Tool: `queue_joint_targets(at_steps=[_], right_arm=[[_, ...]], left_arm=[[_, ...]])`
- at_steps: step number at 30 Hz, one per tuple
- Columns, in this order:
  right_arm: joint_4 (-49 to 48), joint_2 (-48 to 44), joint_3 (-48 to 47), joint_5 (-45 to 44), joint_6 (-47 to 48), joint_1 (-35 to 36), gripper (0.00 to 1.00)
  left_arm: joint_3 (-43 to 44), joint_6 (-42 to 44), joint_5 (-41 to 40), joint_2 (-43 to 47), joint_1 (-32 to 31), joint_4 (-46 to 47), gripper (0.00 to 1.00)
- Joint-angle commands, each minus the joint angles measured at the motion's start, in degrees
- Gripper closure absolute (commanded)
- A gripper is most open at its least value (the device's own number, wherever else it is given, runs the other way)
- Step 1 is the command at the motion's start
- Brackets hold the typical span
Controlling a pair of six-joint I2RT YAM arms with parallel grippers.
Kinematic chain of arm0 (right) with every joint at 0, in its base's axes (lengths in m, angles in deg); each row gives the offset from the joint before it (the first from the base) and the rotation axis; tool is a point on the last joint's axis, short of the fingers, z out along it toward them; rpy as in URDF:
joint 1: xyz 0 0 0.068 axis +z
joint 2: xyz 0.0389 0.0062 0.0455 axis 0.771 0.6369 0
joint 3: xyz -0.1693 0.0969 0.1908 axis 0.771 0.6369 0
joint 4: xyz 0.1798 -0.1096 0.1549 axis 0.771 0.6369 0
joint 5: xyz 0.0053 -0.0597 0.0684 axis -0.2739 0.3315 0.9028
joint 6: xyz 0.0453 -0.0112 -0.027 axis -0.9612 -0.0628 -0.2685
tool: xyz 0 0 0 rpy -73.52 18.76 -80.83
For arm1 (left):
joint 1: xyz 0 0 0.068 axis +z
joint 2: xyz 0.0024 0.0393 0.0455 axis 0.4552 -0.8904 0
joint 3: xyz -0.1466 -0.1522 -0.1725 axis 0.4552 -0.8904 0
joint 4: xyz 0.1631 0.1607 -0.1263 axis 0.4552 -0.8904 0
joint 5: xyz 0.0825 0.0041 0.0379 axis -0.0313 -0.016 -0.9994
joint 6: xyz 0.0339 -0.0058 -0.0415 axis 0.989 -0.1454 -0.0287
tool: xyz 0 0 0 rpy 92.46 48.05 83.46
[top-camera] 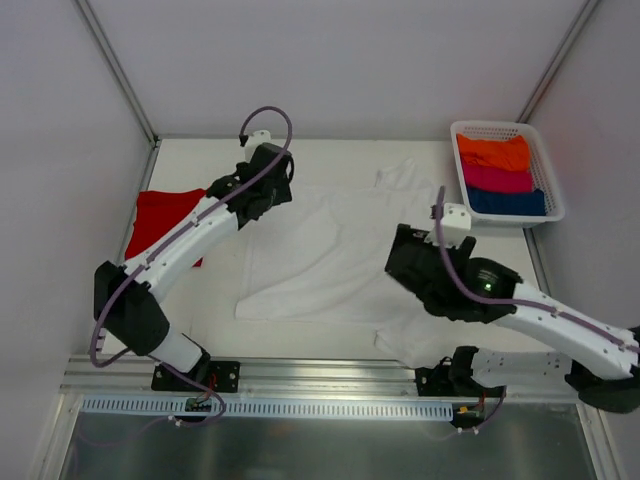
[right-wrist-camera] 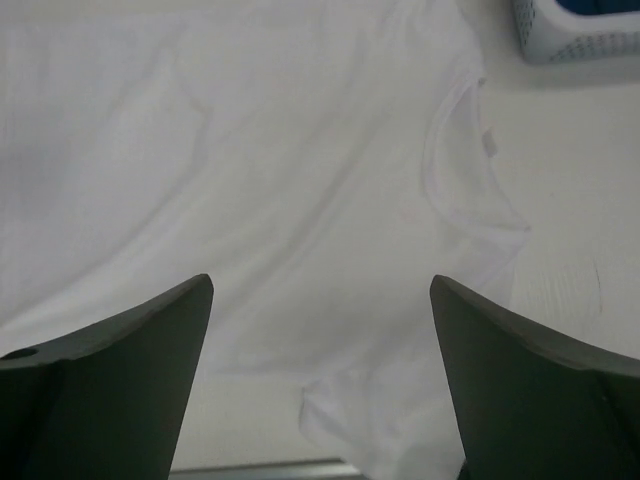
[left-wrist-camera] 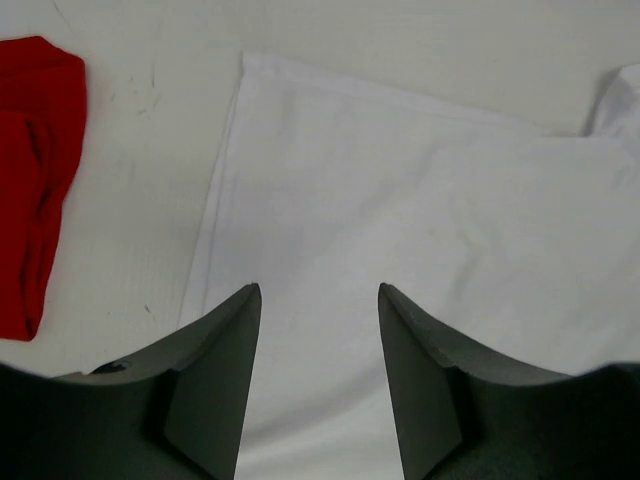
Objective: Fold and stack the t-shirts
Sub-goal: Flatten out the tshirt
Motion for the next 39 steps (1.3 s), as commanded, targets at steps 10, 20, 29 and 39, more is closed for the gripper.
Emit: queue_joint_targets(at_steps=[10,20,29,39], right_arm=[[-42.29,12.88,-0.65,48.90,42.24,-54.93,0.02],[-34.67,58.33,-46.16,62.10,41.18,-63.73,0.03],[-31.93,72.85,-63.34,65.89,42.76,-68.82,0.02],[-29.20,73.91,-58.95,59.39,47.60,-70.23,0.02]], left_arm=[[7.76,6.82,27.27,-19.19,18.72,10.41,0.47],[20.34,9.55,25.88,-33.54,23.91,9.97,0.48],[23.51,10.43,27.37,-41.01,27.34,8.65,0.50],[24.74,10.96,29.30,-44.62,27.34,8.56,0.51]])
